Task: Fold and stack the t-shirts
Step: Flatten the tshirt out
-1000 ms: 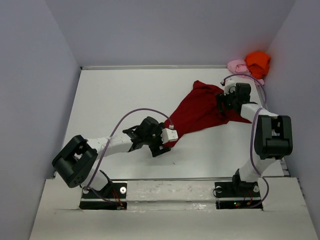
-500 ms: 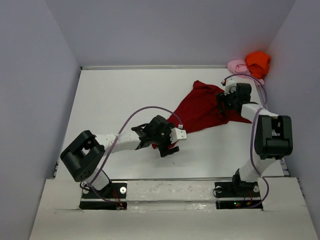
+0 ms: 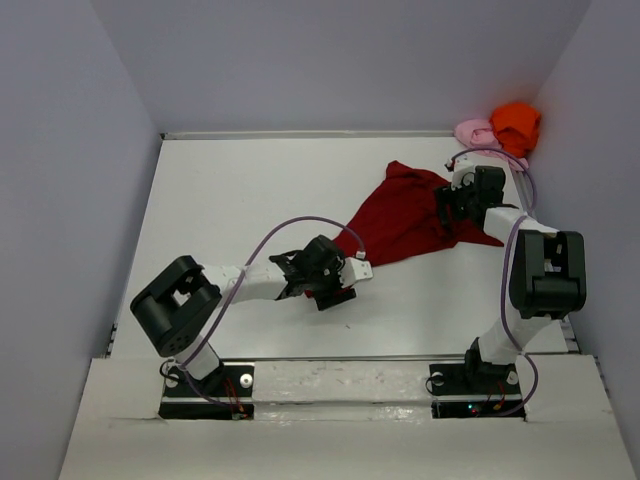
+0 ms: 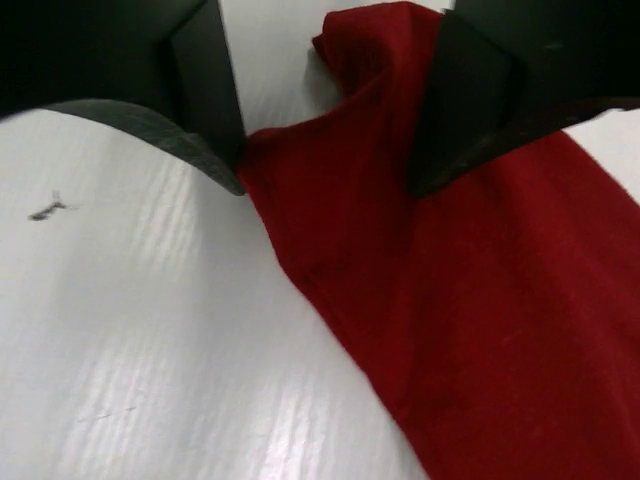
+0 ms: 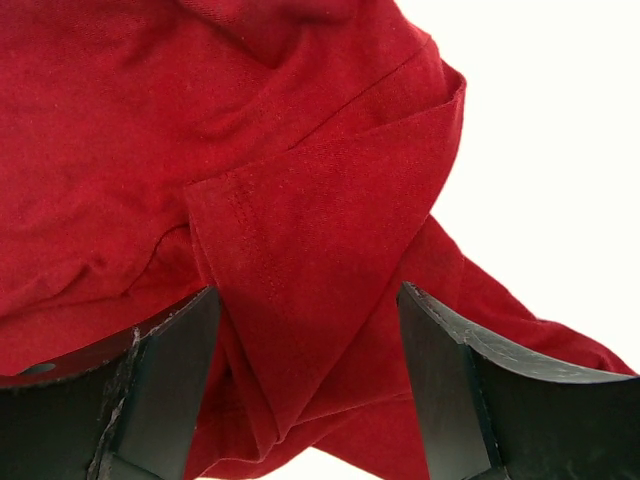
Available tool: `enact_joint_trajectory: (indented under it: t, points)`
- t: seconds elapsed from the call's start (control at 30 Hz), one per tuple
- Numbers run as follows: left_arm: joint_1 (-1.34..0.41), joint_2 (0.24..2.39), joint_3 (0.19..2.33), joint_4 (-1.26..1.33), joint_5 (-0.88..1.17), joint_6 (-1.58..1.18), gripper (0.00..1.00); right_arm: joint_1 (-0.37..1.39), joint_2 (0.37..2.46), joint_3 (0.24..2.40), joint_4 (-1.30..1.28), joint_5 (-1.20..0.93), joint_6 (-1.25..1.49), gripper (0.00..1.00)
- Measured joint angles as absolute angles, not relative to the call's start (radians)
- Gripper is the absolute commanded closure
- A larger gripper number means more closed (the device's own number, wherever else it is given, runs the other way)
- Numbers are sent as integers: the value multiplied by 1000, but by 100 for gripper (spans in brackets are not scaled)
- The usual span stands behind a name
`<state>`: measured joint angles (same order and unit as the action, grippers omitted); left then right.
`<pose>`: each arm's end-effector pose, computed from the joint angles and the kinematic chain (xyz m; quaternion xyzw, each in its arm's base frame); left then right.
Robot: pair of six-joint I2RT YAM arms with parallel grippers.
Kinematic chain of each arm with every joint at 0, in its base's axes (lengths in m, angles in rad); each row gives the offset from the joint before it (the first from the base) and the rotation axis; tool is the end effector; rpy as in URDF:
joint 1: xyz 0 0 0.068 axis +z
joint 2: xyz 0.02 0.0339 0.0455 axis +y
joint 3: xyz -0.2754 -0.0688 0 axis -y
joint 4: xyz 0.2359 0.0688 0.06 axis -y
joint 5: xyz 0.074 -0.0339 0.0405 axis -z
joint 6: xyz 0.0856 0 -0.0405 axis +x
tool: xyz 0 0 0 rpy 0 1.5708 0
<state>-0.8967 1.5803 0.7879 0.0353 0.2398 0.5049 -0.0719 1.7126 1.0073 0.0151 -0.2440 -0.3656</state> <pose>0.1996 -0.2824 0.1551 0.6241 0.6664 -0.1842 0.3640 0.3990 -0.0080 0.1789 -0.1827 0.8806 0.0157 0.4368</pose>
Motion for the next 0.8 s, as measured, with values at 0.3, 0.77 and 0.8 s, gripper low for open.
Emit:
enact_joint_trajectory:
  t: [0.3,0.77,0.8]
  points:
    - [-897,1639,793,109,88,484,100,-80,1713,1007,15,-256,-366,25]
    - [-693,1393,768,128,17,500,100,-80,1713,1007,15,-286,-366,26]
    - [-667,1365,765,145,22,500,100,-80,1713,1007,15,-294,-366,26]
